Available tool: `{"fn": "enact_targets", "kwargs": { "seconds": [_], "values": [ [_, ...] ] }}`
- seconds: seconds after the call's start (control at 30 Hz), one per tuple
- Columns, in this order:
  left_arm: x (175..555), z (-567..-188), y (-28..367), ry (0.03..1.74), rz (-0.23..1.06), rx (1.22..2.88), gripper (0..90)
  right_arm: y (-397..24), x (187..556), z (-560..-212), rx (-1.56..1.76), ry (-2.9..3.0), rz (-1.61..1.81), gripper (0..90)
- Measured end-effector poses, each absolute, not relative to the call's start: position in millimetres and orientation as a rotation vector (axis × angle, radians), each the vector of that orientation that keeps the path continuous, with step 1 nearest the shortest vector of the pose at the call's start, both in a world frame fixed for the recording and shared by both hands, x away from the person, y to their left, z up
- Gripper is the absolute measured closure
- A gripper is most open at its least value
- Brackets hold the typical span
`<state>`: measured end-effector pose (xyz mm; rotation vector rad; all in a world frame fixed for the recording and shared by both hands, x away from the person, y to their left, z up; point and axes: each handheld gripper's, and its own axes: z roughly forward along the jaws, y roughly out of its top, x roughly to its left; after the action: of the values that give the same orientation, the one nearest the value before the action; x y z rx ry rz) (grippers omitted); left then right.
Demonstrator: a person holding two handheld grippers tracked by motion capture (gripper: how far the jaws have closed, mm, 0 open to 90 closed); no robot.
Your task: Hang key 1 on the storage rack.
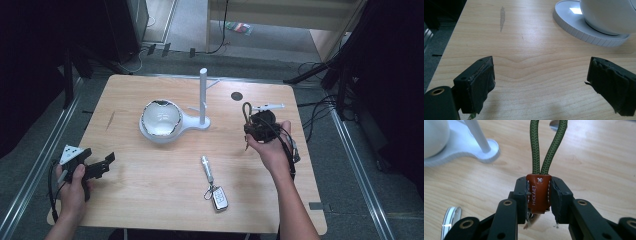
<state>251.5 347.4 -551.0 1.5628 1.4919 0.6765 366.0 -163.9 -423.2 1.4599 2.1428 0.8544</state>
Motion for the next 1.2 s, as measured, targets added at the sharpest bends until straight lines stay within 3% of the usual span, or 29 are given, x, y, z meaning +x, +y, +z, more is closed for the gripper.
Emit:
{"fn": "enact_targets", "kwargs": {
  "seconds": [1.2],
  "values": [
    [251.7,-551.0,348.3,1.491,0.666,1.559,8.1,-125.0,378.1,-392.4,1.244,2.034,1.166,69.9]
  ]
}}
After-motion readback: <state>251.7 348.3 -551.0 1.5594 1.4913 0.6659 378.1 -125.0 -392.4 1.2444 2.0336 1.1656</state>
